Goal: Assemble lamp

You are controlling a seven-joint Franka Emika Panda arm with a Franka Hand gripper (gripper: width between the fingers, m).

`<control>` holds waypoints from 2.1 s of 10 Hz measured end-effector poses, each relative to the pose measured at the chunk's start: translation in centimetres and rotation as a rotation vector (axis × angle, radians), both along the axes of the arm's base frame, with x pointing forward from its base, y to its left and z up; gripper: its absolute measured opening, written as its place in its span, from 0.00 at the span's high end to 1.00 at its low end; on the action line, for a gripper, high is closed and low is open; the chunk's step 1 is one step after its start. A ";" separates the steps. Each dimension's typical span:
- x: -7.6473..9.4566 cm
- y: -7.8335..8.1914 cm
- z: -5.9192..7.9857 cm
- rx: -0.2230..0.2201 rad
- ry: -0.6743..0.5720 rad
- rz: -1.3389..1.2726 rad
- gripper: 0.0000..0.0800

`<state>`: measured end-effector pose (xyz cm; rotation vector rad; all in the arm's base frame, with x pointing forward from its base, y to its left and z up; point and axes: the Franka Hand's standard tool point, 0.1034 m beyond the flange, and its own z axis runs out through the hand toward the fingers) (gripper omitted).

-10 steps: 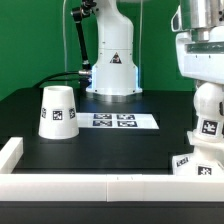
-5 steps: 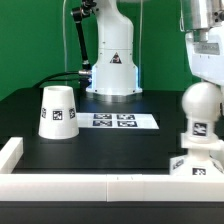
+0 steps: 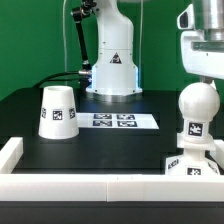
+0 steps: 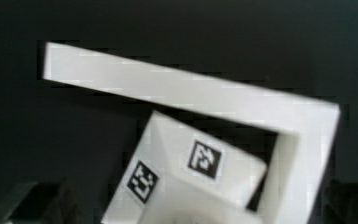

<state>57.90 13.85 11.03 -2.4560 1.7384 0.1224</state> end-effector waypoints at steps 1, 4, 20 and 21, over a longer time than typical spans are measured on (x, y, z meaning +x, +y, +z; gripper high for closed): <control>-1.3 1.0 -0.4 -0.008 0.034 0.136 0.13; -2.0 1.2 -0.8 -0.006 0.047 0.123 0.13; -6.8 -7.8 -0.4 -0.101 0.064 0.983 0.13; -6.7 -8.4 -0.5 -0.103 0.066 0.972 0.13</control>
Offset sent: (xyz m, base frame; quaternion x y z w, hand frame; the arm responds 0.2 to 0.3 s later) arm 0.0000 0.0000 0.0000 0.0000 0.0000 0.0000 1.0000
